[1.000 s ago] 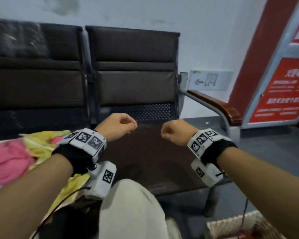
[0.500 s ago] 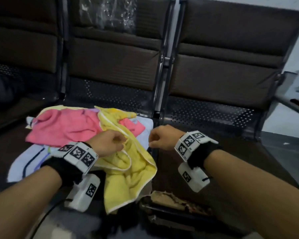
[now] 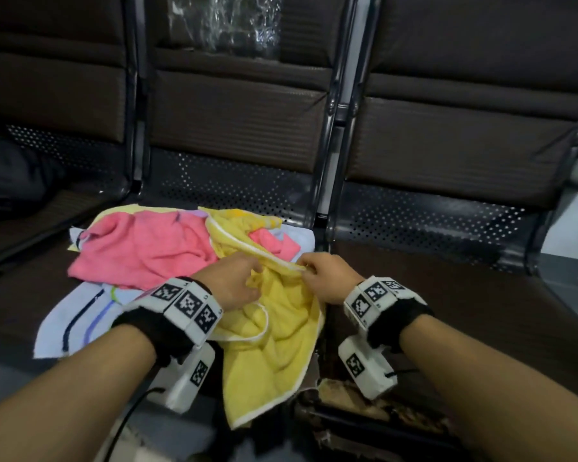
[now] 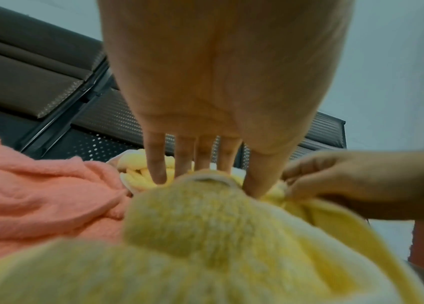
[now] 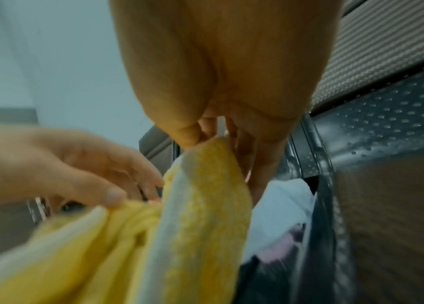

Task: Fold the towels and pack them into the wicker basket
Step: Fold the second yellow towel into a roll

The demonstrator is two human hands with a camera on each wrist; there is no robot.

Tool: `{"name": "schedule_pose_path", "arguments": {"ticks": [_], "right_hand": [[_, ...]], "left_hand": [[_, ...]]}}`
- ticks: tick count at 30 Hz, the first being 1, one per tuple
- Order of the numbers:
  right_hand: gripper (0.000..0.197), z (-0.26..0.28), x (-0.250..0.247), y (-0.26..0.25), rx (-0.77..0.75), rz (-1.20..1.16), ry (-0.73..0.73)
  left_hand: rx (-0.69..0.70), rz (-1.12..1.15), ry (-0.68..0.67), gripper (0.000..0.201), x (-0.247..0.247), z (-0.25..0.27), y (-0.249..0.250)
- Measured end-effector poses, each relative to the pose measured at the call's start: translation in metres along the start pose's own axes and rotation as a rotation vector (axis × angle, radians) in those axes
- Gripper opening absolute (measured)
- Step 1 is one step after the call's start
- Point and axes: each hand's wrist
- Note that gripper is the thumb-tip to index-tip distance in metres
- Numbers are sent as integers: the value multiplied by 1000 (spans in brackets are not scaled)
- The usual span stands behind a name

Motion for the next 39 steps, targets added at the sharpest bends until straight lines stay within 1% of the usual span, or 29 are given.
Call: {"name": "schedule_pose_path", "arguments": {"ticks": [2,4,6,7,8,9,10,12,13,15,17,20,21,23,25,26,27,28,29,31,33,34,35,37,39], "right_hand": [[20,11,-24,-6,-52,-83,48],[18,25,-50,-11,-135,-166,97],[19,43,-75,-16,-222,-246,156],[24,53,-85,-16,-258,-279,188],[30,63,-94,-16,-281,-317,224],[34,73,-100,-14,-289,-368,263],[37,82,-104,-10,-285,-429,307],[36,98,-109,-1,-267,-493,393],[34,104,-111,3,-254,-497,430],[30,113,-117,12,-233,-523,527],[29,122,-127,19,-227,-602,657],[28,138,-144,32,-214,-724,885],[28,142,-149,38,-195,-736,964],[25,146,-156,50,-137,-702,1106],[19,146,-158,63,-71,-587,1181],[14,144,-156,70,-36,-536,1184],[10,142,-151,75,1,-520,1155],[8,139,-146,80,36,-554,1088],[11,136,-138,84,62,-609,985],[28,131,-123,94,99,-634,702],[48,130,-109,105,158,-504,402],[53,132,-105,110,193,-376,274],[53,135,-102,114,220,-221,162],[42,141,-98,119,211,30,-17],[23,146,-97,116,147,91,-125]], "left_hand": [[1,94,137,60,-2,1,8],[56,212,302,71,-6,2,20],[146,260,411,75,-11,2,36],[187,245,432,73,-13,2,44],[228,218,434,67,-13,3,53],[266,193,416,57,-12,3,62],[308,177,386,42,-9,3,71],[329,154,289,10,-5,6,89],[314,125,244,10,-3,7,97],[287,38,197,13,-1,7,107],[240,-2,197,11,-1,7,112],[169,8,217,15,-5,7,114],[172,37,227,18,-8,9,117],[234,180,237,25,-13,14,131],[338,414,191,29,-14,20,151],[377,519,139,27,-13,22,161],[398,585,90,26,-10,22,168],[401,600,59,24,-6,21,171],[388,578,49,23,-1,18,173],[305,457,71,25,9,8,170],[191,297,80,27,19,-1,164],[143,245,47,26,23,-6,160],[104,219,-3,26,26,-10,156],[39,233,-113,34,31,-15,151],[5,299,-184,35,33,-17,149]]}}
Point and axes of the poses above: each hand's wrist, its own z-axis away from the middle knuckle, its own x-axis out of the palm, y = z × x, and after that the axes turned 13 degrees about -x, right-handed
